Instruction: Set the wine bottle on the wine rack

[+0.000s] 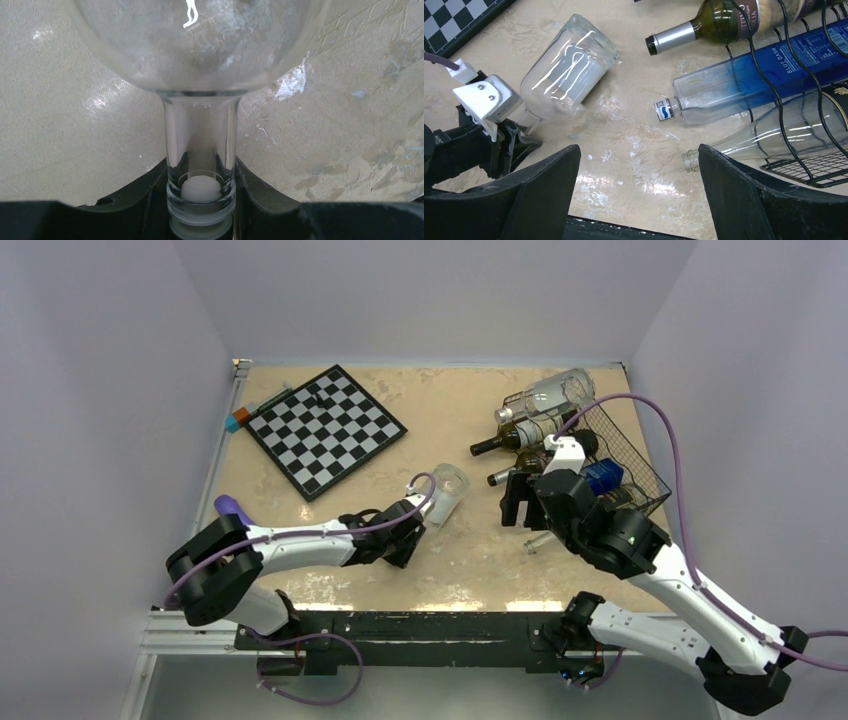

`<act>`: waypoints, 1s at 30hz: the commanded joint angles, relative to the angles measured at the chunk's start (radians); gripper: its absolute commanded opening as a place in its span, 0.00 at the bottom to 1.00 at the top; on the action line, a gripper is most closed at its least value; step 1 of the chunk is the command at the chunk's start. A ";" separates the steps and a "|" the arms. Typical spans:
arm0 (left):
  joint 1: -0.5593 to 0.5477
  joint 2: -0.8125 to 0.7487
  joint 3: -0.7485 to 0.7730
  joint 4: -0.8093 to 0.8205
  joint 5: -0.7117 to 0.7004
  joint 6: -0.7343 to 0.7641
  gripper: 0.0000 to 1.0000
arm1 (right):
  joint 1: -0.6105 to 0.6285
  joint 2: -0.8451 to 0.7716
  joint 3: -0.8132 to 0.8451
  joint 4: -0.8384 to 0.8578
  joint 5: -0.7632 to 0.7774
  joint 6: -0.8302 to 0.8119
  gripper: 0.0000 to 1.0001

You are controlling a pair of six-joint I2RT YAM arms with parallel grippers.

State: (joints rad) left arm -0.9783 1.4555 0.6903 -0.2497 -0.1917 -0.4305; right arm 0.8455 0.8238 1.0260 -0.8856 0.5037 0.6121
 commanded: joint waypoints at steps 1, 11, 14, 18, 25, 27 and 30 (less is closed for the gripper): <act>0.003 0.009 0.040 0.036 -0.040 0.024 0.34 | 0.000 -0.016 0.003 0.011 0.003 0.002 0.92; 0.003 0.018 0.083 -0.027 -0.030 0.028 0.60 | 0.000 -0.044 -0.008 -0.003 0.017 0.000 0.92; 0.003 0.035 0.108 -0.047 -0.041 0.051 0.65 | 0.000 -0.050 -0.010 -0.011 0.018 0.006 0.92; 0.003 0.071 0.134 -0.037 -0.050 0.068 0.65 | 0.000 -0.062 -0.018 -0.019 0.022 0.014 0.92; 0.004 0.170 0.180 -0.032 -0.052 0.053 0.49 | 0.000 -0.074 -0.024 -0.040 0.029 0.030 0.92; 0.004 0.177 0.172 -0.014 -0.056 0.047 0.49 | 0.000 -0.077 -0.024 -0.044 0.029 0.033 0.92; 0.004 0.184 0.174 -0.011 -0.058 0.043 0.49 | 0.000 -0.079 -0.023 -0.048 0.026 0.038 0.92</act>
State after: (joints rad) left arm -0.9764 1.6180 0.8509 -0.2775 -0.2352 -0.3824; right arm 0.8455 0.7574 1.0054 -0.9283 0.5060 0.6266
